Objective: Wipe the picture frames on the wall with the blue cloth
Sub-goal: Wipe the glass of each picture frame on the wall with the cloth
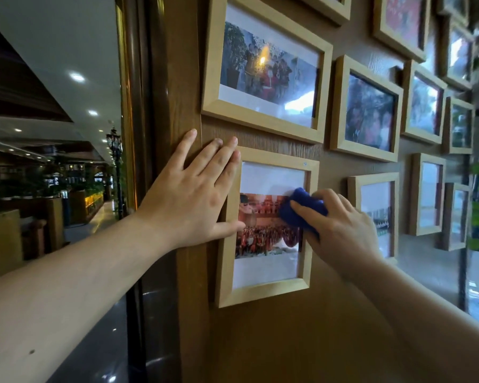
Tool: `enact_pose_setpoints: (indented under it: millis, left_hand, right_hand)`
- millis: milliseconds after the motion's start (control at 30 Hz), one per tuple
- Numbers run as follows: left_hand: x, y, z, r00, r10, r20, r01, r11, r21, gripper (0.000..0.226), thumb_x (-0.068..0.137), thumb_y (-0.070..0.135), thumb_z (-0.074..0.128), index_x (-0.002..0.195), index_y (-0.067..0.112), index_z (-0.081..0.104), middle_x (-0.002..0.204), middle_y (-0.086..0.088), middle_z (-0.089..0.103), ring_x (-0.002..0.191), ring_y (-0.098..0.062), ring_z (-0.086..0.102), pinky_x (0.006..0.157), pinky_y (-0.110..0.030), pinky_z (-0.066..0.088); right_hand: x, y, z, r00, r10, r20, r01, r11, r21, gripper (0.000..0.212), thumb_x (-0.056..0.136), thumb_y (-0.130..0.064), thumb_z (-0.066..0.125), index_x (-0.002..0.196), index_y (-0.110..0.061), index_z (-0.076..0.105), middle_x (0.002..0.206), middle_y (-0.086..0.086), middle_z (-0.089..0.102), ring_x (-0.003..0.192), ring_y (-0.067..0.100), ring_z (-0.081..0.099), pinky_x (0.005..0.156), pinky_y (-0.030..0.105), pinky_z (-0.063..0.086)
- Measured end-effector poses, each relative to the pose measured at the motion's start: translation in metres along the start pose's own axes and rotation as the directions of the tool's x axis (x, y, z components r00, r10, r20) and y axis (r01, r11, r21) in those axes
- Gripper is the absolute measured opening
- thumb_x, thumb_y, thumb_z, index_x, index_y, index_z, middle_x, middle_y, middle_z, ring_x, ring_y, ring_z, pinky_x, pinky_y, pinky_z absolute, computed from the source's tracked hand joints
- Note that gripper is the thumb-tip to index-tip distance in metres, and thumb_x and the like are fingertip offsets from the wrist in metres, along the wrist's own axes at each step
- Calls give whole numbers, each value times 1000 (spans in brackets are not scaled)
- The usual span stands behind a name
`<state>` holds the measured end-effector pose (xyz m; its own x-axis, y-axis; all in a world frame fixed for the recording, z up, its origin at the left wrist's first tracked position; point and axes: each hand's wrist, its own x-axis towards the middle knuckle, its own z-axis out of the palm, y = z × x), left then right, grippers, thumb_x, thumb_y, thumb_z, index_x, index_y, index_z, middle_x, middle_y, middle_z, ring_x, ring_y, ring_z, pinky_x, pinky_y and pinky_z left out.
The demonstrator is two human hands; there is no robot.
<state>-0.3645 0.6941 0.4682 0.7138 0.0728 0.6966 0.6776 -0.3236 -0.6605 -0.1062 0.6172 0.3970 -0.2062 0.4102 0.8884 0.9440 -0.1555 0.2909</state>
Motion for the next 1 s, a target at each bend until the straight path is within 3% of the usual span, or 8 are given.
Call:
enact_pose_setpoints:
  millis: [100, 200, 300, 567, 700, 800, 1000]
  left_hand:
    - [0, 0, 0, 1000, -6, -13, 6, 1000, -4, 101, 81, 76, 26, 146, -1, 15, 157, -22, 19, 143, -35, 25, 116, -60, 9]
    - [0, 1, 1, 999, -15, -36, 14, 1000, -24, 89, 88, 66, 24, 147, 0, 17, 157, -22, 21, 142, -35, 25, 116, -60, 8]
    - [0, 1, 2, 999, -20, -50, 19, 999, -28, 84, 90, 62, 23, 147, 0, 17, 157, -22, 21, 143, -35, 25, 117, -60, 7]
    - [0, 2, 4, 998, -12, -65, 10, 1000, -27, 85, 89, 62, 20, 146, 0, 16, 157, -23, 19, 143, -35, 24, 116, -61, 8]
    - [1, 2, 4, 997, -16, -74, 13, 999, -38, 85, 88, 62, 21, 145, -1, 18, 156, -23, 22, 142, -36, 27, 116, -61, 7]
    - [0, 2, 4, 997, -12, -75, 9, 999, -40, 85, 88, 62, 22, 146, 0, 18, 156, -23, 22, 141, -36, 27, 117, -61, 7]
    - [0, 2, 2, 997, -10, -78, 6, 999, -47, 85, 88, 63, 22, 145, -1, 19, 155, -24, 23, 141, -37, 28, 117, -60, 6]
  right_hand:
    - [-2, -10, -1, 1000, 21, -6, -20, 999, 50, 51, 75, -25, 74, 123, -21, 57, 113, 12, 55, 93, 29, 57, 55, 34, 48]
    - [7, -36, -2, 992, -119, -50, 124, 986, 110, 51, 79, -29, 63, 128, -22, 53, 120, 10, 47, 96, 25, 54, 60, 26, 39]
    - [5, -47, 1, 974, -223, -34, 226, 964, 142, 47, 84, -29, 57, 131, -24, 49, 121, 9, 42, 96, 24, 49, 58, 27, 40]
    - [-50, -8, 6, 980, -123, 159, 112, 991, 79, 52, 76, -23, 72, 126, -21, 56, 115, 14, 55, 93, 30, 59, 54, 39, 54]
    - [-38, -35, 2, 947, -287, 142, 267, 953, 142, 48, 85, -30, 56, 133, -24, 46, 121, 11, 49, 101, 25, 53, 64, 35, 54]
    - [-31, -56, 5, 881, -451, 146, 425, 888, 178, 54, 85, -23, 60, 135, -23, 40, 124, 12, 44, 100, 26, 51, 62, 33, 49]
    - [-41, -26, 2, 850, -465, 248, 455, 885, 98, 59, 82, -21, 68, 134, -26, 41, 120, 11, 51, 99, 25, 52, 64, 41, 53]
